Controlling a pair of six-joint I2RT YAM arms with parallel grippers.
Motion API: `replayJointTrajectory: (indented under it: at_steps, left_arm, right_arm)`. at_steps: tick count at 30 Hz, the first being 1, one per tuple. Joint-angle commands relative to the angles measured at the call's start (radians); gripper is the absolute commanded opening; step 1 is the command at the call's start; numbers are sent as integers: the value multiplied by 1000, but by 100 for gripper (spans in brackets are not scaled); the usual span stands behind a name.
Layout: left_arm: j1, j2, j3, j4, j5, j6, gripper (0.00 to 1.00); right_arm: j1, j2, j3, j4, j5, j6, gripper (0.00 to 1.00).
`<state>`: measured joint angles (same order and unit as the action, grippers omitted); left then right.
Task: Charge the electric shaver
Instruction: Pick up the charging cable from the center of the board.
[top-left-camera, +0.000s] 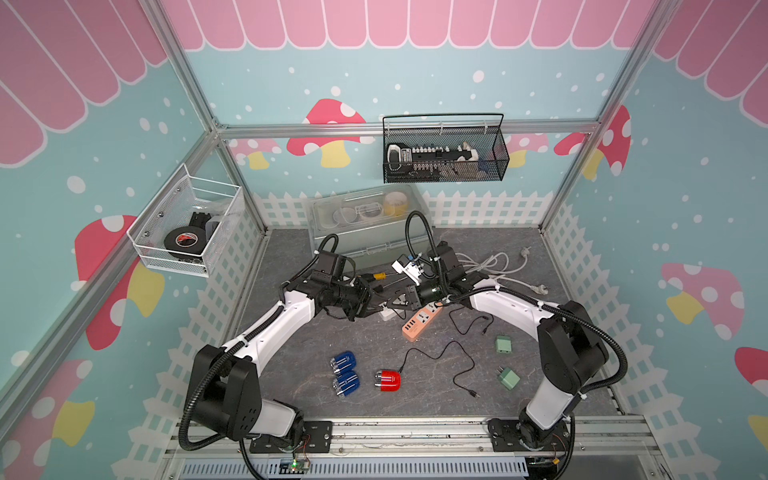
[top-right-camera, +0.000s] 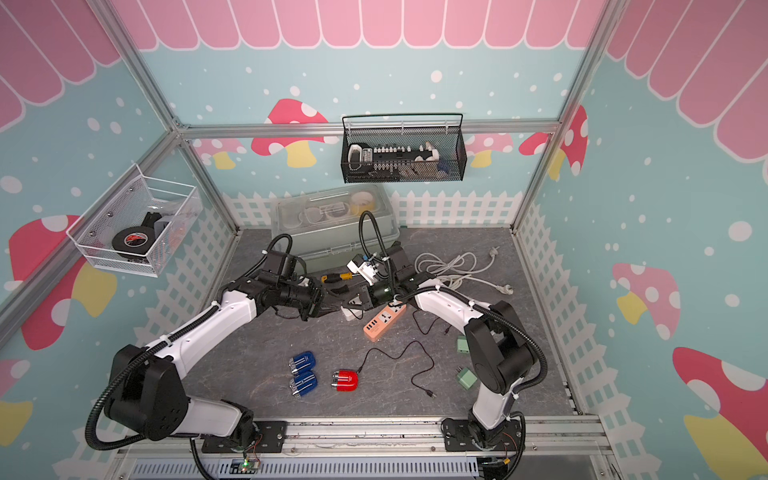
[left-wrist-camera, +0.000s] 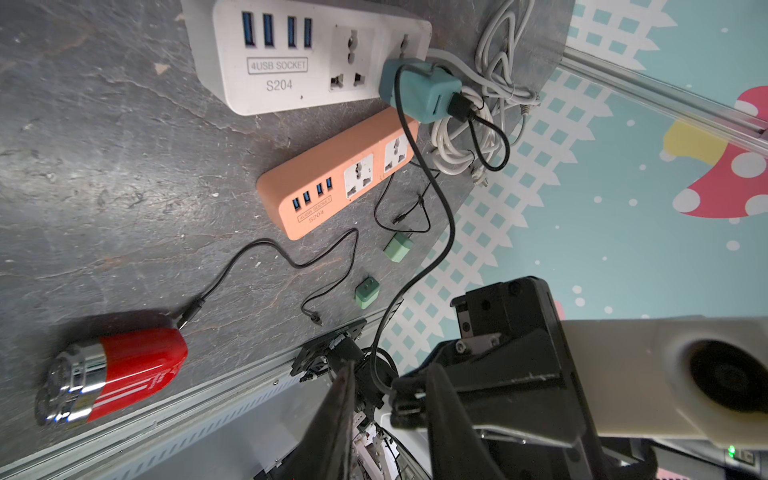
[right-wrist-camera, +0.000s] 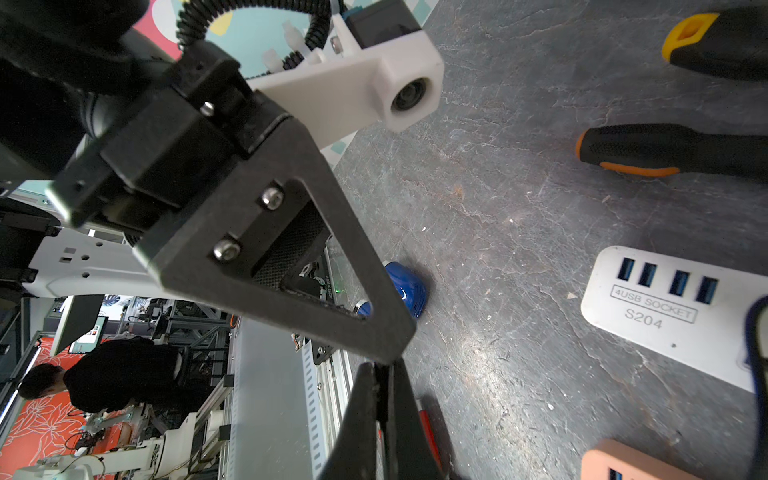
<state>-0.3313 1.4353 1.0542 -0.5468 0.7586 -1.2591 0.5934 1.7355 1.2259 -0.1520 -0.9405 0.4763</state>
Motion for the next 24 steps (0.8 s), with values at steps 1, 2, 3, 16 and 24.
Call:
replayJointTrajectory:
  at_steps: [1,2,3,16,24]
  left_arm:
    - [-14,1,9,16,-7,-26,27]
    - [-16,2,9,17,-5,-28,27]
    - [-18,4,8,18,-6,-29,26]
    - [-28,2,-17,51,-8,-63,15]
    - [-28,1,-30,53,-8,-64,8]
  right_arm:
    - [-4,13,6,23,0,-12,0]
    - [-4,13,6,26,1,-7,0]
    - [-4,13,6,32,27,-3,0]
    - [-5,12,-17,112,59,56,0]
    - [-4,10,-42,195,54,118,0]
